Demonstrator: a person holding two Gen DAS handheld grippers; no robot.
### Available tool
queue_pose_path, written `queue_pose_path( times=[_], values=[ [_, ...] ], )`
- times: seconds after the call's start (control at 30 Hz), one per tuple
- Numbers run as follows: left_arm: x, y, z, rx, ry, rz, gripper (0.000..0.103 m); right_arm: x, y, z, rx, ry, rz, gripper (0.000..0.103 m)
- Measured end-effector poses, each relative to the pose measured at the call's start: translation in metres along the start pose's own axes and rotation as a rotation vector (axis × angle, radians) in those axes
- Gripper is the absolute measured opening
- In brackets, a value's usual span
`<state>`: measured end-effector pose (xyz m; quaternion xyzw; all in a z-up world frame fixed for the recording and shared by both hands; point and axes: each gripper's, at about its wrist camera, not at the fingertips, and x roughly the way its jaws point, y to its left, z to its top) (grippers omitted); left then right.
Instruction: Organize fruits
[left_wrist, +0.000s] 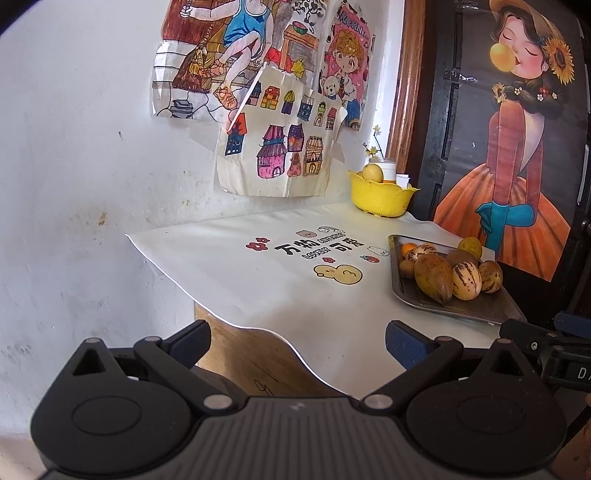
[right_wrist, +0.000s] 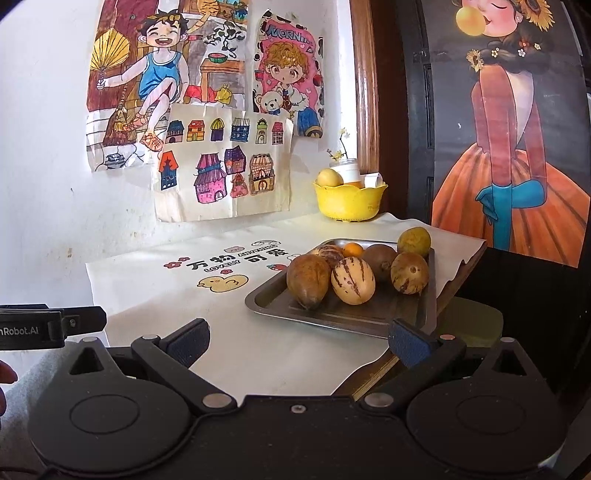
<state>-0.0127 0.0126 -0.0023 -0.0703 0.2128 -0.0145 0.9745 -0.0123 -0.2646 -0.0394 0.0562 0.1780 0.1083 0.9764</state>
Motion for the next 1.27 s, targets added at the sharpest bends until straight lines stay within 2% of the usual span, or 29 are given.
queue_pose_path(
  times=[0.77,0.93,1.17,1.27],
  values=[
    [0.003,0.000,-0.003,-0.005,0.014,0.002,0.103,0.003,-0.002,-0.003,0.004,0.005,0.000,0.102],
    [0.006,-0.001,-0.002,-0.008,0.048,0.028,0.103,0.004,-0.003,-0.004,0.006,0.003,-0.003,0.102],
    [0.009,0.003,-0.002,-0.040,0.053,-0.011,0.103,0.014,-0.009,-0.007,0.027,0.021,-0.012,0.102],
    [0.012,0.001,-0.003,-0.030,0.056,-0.007,0.103,0.017,-0.010,-0.007,0.032,0.030,-0.011,0.102]
  ],
)
